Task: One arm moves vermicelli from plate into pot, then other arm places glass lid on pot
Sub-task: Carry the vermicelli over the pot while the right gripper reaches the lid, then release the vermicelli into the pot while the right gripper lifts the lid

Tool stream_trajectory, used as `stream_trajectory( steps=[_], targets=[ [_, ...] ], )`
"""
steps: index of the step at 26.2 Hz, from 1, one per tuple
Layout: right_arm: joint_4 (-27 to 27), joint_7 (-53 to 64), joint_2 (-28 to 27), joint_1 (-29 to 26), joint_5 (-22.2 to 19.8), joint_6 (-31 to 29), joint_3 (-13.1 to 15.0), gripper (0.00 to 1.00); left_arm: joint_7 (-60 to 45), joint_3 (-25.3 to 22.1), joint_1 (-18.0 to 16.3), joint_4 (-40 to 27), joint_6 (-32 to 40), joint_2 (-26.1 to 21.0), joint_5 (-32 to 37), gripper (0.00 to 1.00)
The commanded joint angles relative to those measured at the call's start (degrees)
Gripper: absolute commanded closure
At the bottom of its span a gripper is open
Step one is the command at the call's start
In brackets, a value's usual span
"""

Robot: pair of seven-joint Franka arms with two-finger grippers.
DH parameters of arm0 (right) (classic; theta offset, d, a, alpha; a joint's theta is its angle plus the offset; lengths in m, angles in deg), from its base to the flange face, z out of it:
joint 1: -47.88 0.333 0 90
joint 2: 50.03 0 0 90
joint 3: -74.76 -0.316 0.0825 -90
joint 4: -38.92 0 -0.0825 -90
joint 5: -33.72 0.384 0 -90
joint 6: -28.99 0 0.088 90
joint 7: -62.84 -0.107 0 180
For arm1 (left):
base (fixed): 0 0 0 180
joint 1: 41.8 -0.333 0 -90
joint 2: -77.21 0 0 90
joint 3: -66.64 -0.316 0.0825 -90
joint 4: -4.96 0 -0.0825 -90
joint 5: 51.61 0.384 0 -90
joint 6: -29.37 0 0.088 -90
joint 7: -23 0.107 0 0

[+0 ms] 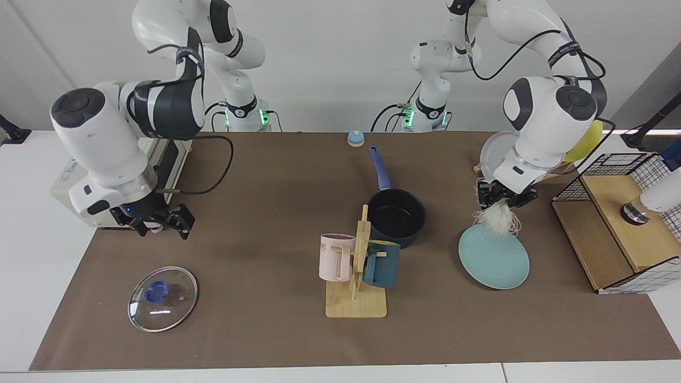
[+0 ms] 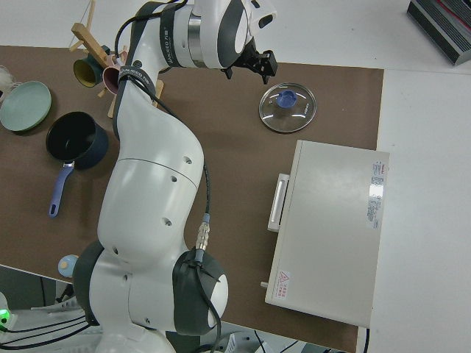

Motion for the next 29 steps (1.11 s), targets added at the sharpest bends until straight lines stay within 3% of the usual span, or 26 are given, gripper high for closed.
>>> stream_trajectory(
  steps=[1,8,15,20,29],
  targets=[
    [5.7,4.6,-6.7,-3.5,0.4,-2.8,-2.3,0.00,-8.9,4.5,1.7,-2.0,-0.4,2.1,0.2,1.00],
    [5.6,6.2,-11.0,-5.2,0.4,-9.2,-2.4,0.00,-21.6,12.0,2.2,-2.0,-3.1,1.1,1.3,1.00],
    [4.5,5.7,-14.5,-7.0,0.6,-15.3,-2.3,0.00,-23.7,12.1,3.8,-5.4,-7.5,-0.2,2.4,1.00],
    [1.7,5.7,-14.5,-7.4,1.9,-17.4,-2.3,0.00,-26.0,12.1,5.0,-11.4,-14.5,-0.2,2.4,1.00],
    [-2.5,6.3,-13.9,-8.4,2.5,-21.1,-2.4,0.00,-28.0,12.1,5.8,-14.2,-20.0,-1.8,4.2,1.00]
  ],
)
